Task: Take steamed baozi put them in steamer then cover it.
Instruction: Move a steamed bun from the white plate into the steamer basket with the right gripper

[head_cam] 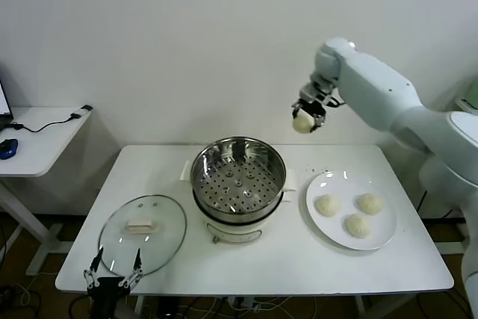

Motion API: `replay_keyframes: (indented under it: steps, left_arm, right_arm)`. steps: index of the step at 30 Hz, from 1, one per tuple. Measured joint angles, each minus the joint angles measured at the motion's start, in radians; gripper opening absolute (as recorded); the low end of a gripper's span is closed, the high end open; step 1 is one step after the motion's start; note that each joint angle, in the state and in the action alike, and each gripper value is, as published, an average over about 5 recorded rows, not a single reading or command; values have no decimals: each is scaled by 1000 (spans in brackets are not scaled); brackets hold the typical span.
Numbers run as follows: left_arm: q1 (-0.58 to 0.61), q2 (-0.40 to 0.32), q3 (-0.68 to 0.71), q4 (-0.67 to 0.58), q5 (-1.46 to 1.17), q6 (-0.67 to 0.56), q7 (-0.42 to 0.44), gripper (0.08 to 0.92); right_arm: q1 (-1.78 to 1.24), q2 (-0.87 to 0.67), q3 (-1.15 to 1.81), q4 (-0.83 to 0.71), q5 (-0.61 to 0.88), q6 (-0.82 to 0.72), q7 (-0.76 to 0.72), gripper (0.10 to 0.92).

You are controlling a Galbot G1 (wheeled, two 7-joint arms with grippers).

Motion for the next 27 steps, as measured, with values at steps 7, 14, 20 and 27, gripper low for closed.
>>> replay_keyframes:
  steps: [7, 14, 20, 27]
  left_arm:
    - [3, 0, 4, 0, -1, 8, 0, 823]
    - [7, -2, 1, -6, -5, 16, -3, 823]
    - [17, -2, 0, -24, -14, 28, -5, 823]
    - [21, -1, -2, -31, -12, 36, -8, 823]
  right_arm:
    - [25, 74, -40, 128, -69, 97, 32, 701]
    - [-33, 147, -30, 182, -233, 186, 84, 704]
    - [-103, 196, -12, 193, -370, 242, 125, 704]
    - [-180, 234, 10, 166, -485, 278, 157, 704]
